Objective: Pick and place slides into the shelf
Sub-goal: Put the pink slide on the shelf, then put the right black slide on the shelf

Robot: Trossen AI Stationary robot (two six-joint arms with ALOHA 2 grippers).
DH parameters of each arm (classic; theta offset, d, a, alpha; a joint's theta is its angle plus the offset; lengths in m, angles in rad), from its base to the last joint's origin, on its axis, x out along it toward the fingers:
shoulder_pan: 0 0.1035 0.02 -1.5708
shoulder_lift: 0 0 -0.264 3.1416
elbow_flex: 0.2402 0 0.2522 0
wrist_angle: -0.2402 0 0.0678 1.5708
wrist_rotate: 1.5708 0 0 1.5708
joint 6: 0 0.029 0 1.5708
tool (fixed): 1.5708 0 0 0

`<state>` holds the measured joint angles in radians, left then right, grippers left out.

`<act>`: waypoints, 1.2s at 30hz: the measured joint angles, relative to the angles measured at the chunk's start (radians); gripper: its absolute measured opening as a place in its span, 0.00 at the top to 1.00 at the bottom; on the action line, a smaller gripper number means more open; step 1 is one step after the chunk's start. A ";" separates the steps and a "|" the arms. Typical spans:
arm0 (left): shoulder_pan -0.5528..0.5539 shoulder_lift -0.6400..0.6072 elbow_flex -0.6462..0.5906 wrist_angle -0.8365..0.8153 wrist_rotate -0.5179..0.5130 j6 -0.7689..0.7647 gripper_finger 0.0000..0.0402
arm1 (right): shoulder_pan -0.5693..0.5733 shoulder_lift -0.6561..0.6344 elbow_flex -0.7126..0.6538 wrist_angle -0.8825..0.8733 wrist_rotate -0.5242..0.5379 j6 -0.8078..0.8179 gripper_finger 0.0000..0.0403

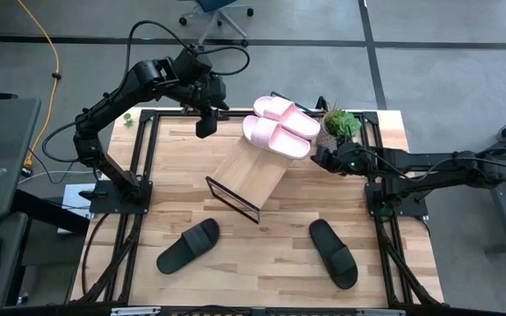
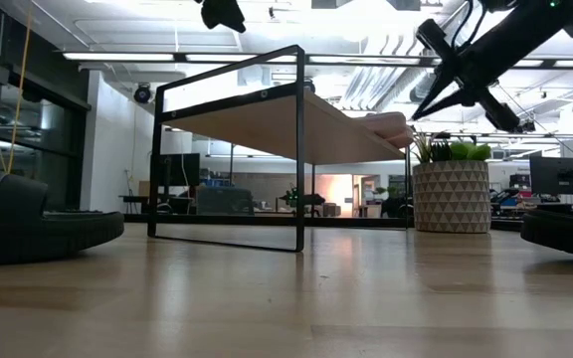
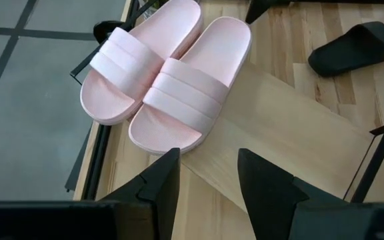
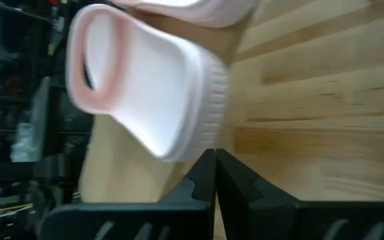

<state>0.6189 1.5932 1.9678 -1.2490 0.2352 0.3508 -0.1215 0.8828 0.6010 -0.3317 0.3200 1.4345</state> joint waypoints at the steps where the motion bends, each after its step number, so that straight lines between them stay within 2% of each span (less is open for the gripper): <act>1: 0.000 0.000 0.000 -0.004 0.000 0.001 0.65 | 0.000 0.003 0.000 0.008 -0.001 -0.001 0.99; 19: 0.000 0.000 0.000 -0.011 -0.008 0.011 0.65 | -0.003 0.096 0.001 0.160 -0.004 -0.029 1.00; 25: 0.000 0.000 0.000 -0.014 -0.007 0.011 0.65 | 0.005 0.079 0.000 0.159 0.019 -0.048 1.00; 29: 0.000 0.000 0.000 -0.024 -0.001 0.011 0.65 | 0.005 0.063 0.000 0.162 -0.029 -0.044 1.00; 33: 0.000 0.000 0.000 -0.031 0.000 0.011 0.65 | 0.005 0.069 0.000 0.193 -0.121 -0.037 1.00; 36: 0.000 0.000 0.000 -0.048 0.000 0.020 0.65 | 0.005 0.072 0.000 0.216 -0.173 -0.087 1.00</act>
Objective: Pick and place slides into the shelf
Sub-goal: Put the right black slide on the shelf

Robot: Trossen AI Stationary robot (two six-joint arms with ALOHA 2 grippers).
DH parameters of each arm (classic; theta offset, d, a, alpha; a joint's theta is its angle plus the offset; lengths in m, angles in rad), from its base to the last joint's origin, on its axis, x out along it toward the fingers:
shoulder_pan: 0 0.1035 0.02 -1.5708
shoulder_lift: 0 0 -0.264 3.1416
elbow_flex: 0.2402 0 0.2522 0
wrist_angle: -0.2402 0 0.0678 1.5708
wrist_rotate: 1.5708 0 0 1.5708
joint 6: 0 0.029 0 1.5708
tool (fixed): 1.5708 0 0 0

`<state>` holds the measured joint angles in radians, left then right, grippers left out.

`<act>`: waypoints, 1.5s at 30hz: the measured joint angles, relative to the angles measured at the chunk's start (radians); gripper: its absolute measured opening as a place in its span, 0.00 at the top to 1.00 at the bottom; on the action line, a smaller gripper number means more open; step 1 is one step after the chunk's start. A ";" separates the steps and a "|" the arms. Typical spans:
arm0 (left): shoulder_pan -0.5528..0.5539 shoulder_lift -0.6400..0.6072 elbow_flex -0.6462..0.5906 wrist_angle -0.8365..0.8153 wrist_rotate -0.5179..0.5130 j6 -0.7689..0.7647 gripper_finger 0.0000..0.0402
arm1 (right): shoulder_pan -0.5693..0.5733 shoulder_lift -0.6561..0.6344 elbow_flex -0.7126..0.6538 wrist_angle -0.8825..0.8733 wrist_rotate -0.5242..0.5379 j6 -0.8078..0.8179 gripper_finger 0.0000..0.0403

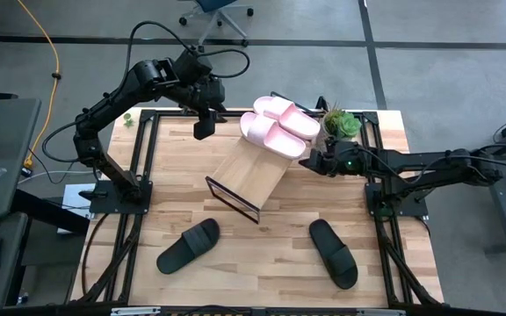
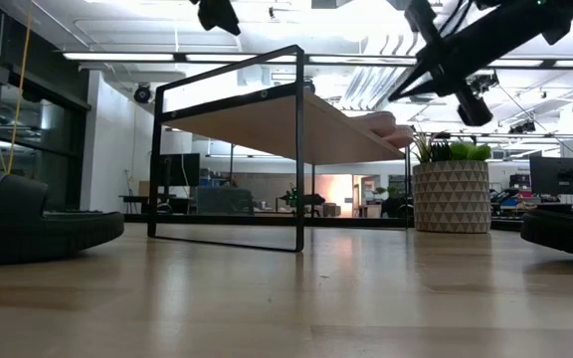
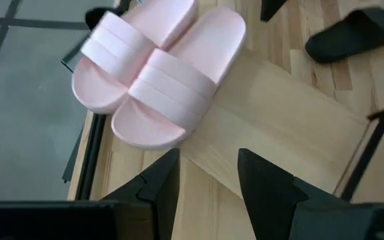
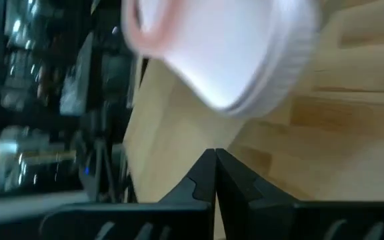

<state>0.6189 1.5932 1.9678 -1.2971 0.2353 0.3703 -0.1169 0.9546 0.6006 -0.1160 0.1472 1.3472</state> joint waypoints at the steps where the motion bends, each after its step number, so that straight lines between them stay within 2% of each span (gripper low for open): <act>1: 0.000 0.000 0.000 -0.014 0.002 0.011 0.65 | 0.000 -0.001 0.000 0.012 -0.028 -0.038 1.00; 5: 0.000 0.000 0.000 -0.089 0.042 0.058 0.65 | 0.000 -0.040 0.000 0.046 -0.210 -0.200 1.00; 11: 0.000 0.000 0.000 -0.247 0.041 0.087 0.65 | 0.000 -0.128 0.000 0.020 -0.432 -0.279 1.00; 15: -0.025 -0.013 -0.002 -0.270 0.039 0.060 0.65 | 0.004 -0.166 0.000 -0.159 -0.607 -0.283 1.00; 19: -0.054 -0.052 -0.002 -0.275 0.063 0.014 0.65 | 0.033 -0.170 0.000 -0.303 -0.713 -0.347 1.00; 23: -0.098 -0.089 -0.002 -0.260 0.004 -0.088 0.65 | 0.054 -0.163 0.000 -0.339 -0.782 -0.409 1.00; 32: -0.275 -0.170 -0.002 -0.253 -0.232 -0.354 0.65 | 0.101 -0.094 0.000 -0.479 -0.920 -0.568 0.99; 38: -0.446 -0.185 -0.002 -0.248 -0.378 -0.521 0.65 | 0.169 -0.043 0.000 -0.531 -0.956 -0.649 0.83; 42: -0.535 -0.185 -0.002 -0.238 -0.471 -0.611 0.65 | 0.207 -0.043 0.000 -0.506 -0.921 -0.657 0.72; 45: -0.587 -0.185 -0.002 -0.218 -0.510 -0.660 0.65 | 0.246 -0.039 0.000 -0.502 -0.889 -0.709 0.69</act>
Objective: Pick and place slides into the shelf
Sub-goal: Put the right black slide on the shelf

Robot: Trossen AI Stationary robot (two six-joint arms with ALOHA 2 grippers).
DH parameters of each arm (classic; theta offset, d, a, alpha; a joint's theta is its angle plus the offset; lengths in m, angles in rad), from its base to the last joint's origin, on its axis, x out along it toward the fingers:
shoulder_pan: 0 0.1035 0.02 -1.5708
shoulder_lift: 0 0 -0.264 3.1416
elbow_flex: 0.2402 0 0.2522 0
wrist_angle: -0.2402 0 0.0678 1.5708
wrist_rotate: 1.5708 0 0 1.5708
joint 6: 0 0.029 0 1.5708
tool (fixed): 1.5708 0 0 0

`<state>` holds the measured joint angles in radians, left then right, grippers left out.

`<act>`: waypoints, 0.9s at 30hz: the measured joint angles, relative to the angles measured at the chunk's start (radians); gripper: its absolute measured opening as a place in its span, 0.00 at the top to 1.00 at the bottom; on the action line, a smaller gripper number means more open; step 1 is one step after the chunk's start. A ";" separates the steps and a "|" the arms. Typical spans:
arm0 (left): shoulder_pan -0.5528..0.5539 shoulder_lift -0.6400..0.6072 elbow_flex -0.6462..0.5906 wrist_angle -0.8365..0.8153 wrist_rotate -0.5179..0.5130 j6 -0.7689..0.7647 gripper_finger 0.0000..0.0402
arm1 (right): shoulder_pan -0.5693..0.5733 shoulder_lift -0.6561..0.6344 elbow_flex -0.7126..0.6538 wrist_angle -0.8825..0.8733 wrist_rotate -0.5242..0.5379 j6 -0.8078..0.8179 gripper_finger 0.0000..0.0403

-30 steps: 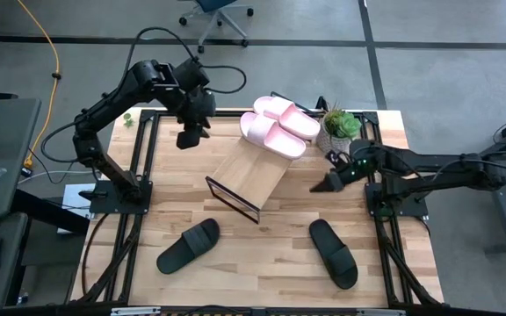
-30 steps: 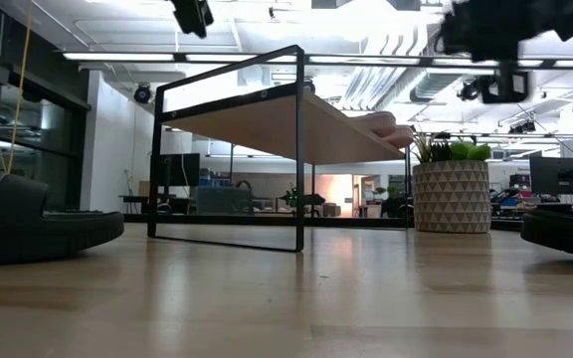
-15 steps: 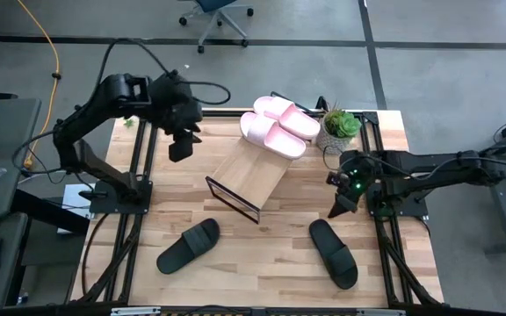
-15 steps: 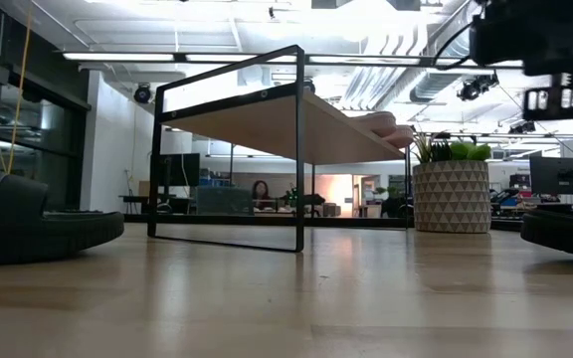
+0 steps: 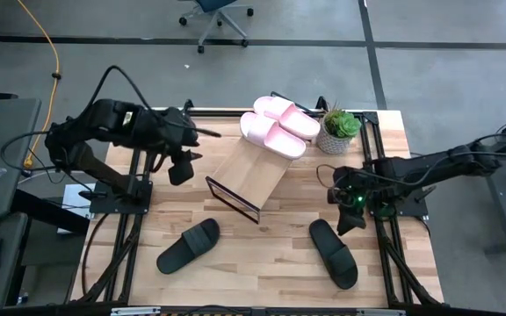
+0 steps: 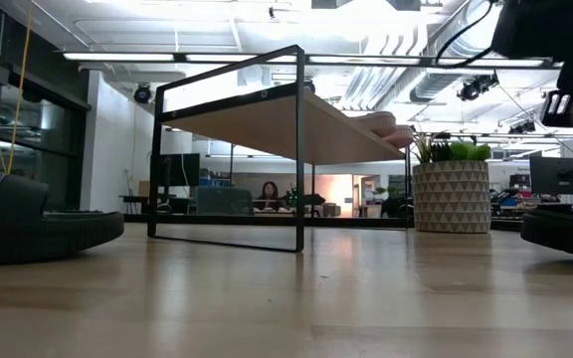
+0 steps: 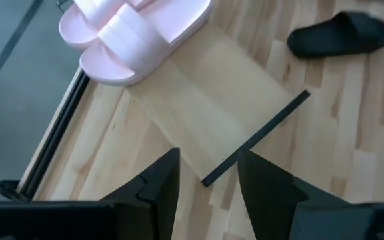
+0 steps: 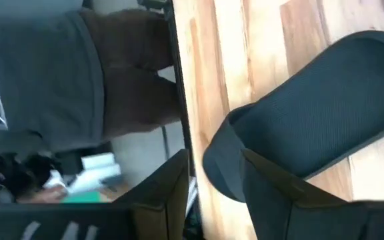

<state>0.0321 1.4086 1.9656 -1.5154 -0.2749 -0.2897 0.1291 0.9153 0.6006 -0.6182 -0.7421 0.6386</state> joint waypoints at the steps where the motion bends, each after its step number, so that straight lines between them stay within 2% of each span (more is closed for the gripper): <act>1: -0.016 0.000 0.000 0.005 -0.008 -0.014 0.65 | 0.016 0.003 0.000 0.001 0.014 -0.022 0.69; 10: -0.129 0.000 -0.021 0.007 -0.089 -0.126 0.65 | 0.155 0.069 0.000 0.003 0.077 -0.079 0.68; 16: -0.174 0.001 -0.100 0.010 -0.096 -0.191 0.65 | 0.215 0.154 0.000 0.094 0.122 -0.095 0.61; 19: -0.193 0.001 -0.149 0.047 -0.095 -0.198 0.65 | 0.235 0.199 0.000 0.105 0.167 -0.100 0.57; 27: -0.199 -0.021 -0.180 0.077 -0.095 -0.170 0.65 | 0.277 0.320 0.000 0.193 0.166 -0.063 0.55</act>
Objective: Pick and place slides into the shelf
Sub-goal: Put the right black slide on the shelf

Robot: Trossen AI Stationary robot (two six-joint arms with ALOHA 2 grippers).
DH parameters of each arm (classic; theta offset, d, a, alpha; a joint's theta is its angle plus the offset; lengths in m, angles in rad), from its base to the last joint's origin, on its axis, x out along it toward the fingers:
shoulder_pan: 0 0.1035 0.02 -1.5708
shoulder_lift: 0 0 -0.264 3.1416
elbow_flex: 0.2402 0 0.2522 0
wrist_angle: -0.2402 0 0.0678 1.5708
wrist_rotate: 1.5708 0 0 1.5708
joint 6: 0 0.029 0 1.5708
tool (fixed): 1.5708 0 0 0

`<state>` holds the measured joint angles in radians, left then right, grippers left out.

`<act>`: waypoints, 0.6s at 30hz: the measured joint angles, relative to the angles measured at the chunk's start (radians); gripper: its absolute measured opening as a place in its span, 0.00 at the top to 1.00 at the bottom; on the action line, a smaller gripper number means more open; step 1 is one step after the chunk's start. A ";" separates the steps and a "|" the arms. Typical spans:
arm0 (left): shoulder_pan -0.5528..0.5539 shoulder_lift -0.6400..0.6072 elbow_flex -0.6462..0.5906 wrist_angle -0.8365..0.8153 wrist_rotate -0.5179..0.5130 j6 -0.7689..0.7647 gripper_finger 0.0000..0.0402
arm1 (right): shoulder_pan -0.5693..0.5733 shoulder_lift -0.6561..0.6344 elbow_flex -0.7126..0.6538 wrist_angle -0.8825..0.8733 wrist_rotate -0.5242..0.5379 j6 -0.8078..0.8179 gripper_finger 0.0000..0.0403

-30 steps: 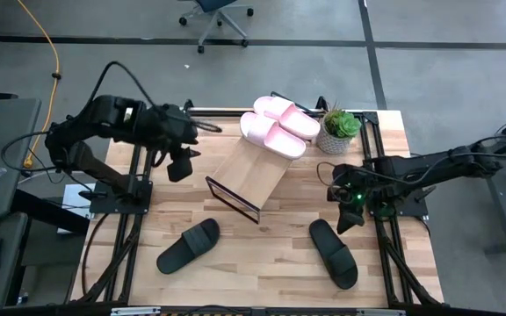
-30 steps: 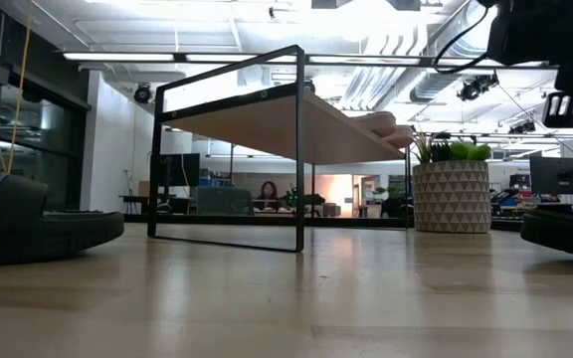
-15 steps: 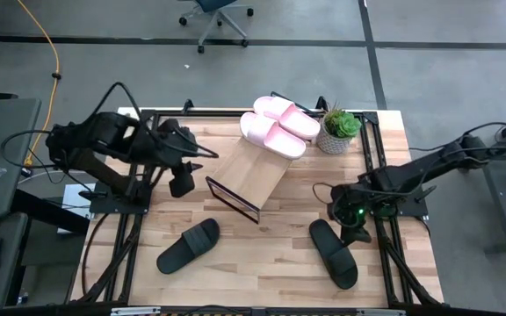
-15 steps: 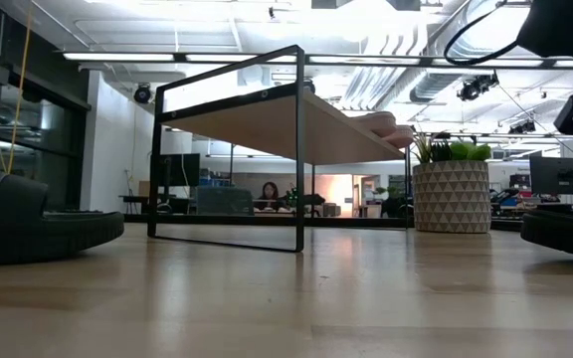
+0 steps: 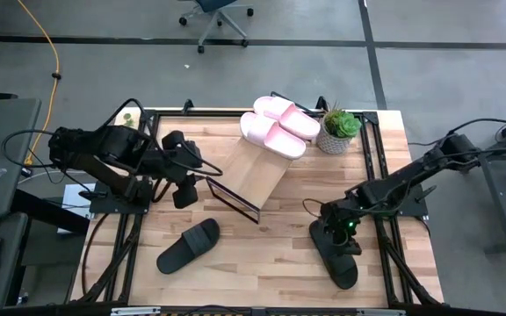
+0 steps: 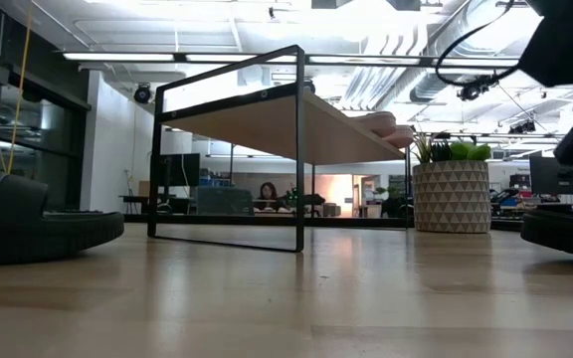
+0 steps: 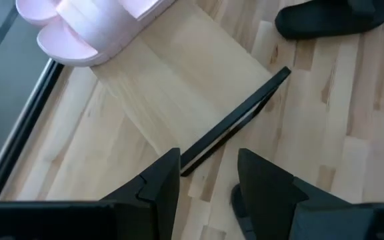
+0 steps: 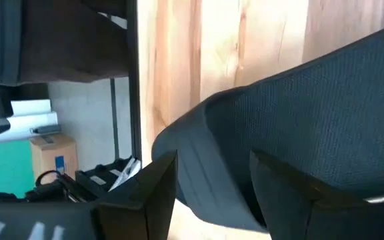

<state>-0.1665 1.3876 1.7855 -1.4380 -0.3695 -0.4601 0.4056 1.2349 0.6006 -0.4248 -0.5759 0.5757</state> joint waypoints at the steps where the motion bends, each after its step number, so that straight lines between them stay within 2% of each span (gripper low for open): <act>1: 0.000 -0.006 0.000 0.000 0.000 0.008 0.65 | 0.005 0.012 0.000 0.012 -0.002 0.016 0.55; 6: -0.028 -0.022 0.000 0.000 0.007 0.032 0.65 | 0.033 0.059 0.000 0.075 -0.020 0.054 0.55; 18: -0.172 -0.025 0.000 0.002 -0.015 0.034 0.65 | 0.061 0.160 0.000 0.082 -0.066 0.080 0.56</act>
<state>-0.3390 1.3624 1.7851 -1.4362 -0.3842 -0.4262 0.4671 1.3944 0.6006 -0.3425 -0.6418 0.6559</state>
